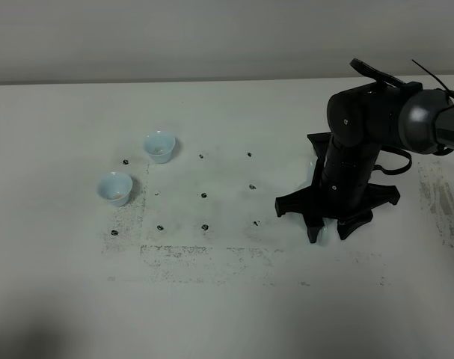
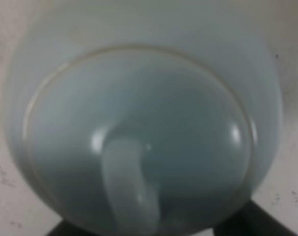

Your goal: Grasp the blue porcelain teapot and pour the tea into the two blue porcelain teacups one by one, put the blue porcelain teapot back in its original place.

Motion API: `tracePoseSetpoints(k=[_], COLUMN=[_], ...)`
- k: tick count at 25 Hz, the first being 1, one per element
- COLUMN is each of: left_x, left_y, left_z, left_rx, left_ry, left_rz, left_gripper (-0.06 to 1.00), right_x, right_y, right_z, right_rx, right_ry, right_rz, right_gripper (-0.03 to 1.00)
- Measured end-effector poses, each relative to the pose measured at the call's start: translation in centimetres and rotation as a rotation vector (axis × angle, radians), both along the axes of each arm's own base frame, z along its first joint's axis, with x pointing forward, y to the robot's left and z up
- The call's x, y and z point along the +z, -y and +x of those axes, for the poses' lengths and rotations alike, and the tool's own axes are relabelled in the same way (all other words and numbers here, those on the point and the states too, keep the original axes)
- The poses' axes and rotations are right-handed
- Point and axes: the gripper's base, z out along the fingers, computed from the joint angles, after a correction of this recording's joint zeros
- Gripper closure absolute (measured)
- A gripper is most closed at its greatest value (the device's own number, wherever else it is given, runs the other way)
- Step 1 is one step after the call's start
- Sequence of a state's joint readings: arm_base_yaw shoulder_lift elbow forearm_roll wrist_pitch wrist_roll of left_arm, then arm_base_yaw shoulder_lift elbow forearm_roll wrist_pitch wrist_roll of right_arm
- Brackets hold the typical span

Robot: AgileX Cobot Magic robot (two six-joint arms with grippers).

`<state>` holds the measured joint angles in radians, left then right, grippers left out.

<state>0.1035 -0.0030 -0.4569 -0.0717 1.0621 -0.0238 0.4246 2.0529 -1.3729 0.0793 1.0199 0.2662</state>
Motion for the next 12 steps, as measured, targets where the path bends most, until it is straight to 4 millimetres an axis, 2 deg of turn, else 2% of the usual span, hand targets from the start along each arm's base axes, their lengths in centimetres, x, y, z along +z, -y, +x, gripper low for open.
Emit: tracePoseSetpoints(k=[12], left_x=[0.00], left_y=[0.00], left_z=[0.00], left_rx=[0.001], left_ry=[0.000], left_rz=[-0.001], left_gripper=[0.22], right_x=[0.01], right_y=[-0.16], right_z=[0.00], right_rx=[-0.008], right_ry=[0.000], right_rz=[0.017], right_gripper=[0.88])
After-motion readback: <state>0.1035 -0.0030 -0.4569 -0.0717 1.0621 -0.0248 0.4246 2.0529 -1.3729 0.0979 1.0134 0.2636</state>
